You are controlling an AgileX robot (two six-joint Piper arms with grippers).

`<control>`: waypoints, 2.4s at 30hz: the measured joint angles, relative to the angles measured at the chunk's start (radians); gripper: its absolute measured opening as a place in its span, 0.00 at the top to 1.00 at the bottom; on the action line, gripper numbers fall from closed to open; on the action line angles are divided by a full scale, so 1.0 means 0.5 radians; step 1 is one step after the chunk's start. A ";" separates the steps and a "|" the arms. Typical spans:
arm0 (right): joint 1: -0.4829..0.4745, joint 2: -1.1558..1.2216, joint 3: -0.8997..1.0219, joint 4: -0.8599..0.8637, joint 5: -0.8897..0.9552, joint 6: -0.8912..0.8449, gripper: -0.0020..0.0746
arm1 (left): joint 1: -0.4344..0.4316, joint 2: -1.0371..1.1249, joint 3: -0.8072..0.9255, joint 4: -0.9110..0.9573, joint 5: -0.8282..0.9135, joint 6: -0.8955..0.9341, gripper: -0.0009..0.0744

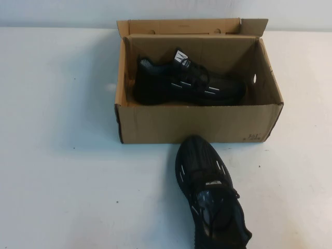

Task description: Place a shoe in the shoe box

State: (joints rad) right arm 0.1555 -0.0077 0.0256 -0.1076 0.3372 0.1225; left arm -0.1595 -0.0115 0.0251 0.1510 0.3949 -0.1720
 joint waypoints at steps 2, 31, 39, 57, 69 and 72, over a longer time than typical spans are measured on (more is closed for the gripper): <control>0.000 0.000 0.000 0.000 0.000 0.000 0.99 | 0.000 0.000 0.000 0.000 0.000 0.000 0.99; 0.000 0.000 0.000 0.000 0.000 0.000 0.99 | 0.000 0.000 0.000 0.000 0.000 0.009 0.99; 0.000 0.000 0.000 0.000 -0.283 0.000 0.99 | 0.000 0.000 0.000 0.000 -0.203 0.009 0.99; 0.000 0.000 0.000 -0.004 -1.580 0.000 1.00 | 0.000 0.000 0.000 0.008 -1.270 0.002 0.99; 0.000 -0.008 0.000 0.150 -2.351 0.104 0.99 | 0.000 0.000 0.000 0.008 -2.216 -0.638 0.99; 0.000 -0.015 -0.013 0.290 -2.456 0.146 0.99 | 0.000 -0.005 -0.005 0.027 -2.383 -0.642 0.99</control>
State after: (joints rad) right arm 0.1555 -0.0150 0.0190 0.0372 -0.8909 0.1956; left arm -0.1595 -0.0139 0.0228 0.1644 -0.7968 -0.4929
